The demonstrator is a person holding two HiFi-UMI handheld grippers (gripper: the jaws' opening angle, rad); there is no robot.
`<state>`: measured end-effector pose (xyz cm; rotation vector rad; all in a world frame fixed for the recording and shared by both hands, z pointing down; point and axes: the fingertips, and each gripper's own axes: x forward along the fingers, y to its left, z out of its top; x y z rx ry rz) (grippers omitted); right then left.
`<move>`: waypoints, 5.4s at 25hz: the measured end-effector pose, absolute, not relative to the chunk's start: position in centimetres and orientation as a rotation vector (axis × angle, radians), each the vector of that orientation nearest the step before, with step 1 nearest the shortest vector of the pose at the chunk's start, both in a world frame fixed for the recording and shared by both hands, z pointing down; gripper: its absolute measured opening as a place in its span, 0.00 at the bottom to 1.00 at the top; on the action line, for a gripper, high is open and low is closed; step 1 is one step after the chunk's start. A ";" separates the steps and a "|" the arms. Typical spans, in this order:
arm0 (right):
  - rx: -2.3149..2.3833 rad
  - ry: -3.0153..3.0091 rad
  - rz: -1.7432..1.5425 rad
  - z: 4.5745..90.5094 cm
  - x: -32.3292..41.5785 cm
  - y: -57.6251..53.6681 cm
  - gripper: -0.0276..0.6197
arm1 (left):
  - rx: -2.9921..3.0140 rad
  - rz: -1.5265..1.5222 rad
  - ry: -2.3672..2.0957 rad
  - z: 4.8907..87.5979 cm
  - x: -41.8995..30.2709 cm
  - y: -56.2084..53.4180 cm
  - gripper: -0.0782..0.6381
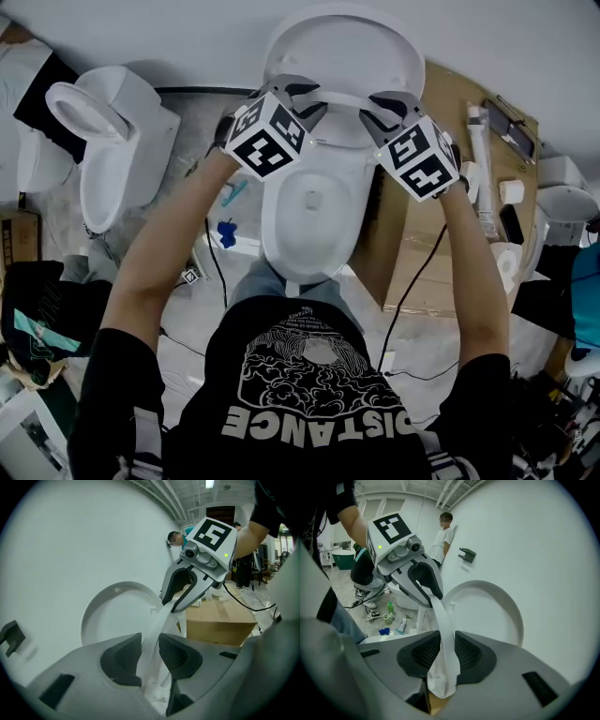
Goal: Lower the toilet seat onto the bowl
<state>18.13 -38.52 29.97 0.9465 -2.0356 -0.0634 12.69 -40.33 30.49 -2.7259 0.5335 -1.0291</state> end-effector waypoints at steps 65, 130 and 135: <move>0.678 -1.890 -0.195 45.9 8.3 -6.6 0.23 | -2.560 -1.344 0.265 46.9 3.0 -7.9 0.30; 0.456 -1.815 -0.046 74.6 5.4 3.3 0.23 | -2.441 -1.607 0.142 75.6 -0.1 1.6 0.29; 0.562 -1.858 0.092 73.3 5.3 3.0 0.23 | -2.480 -1.655 0.148 74.6 0.1 2.0 0.28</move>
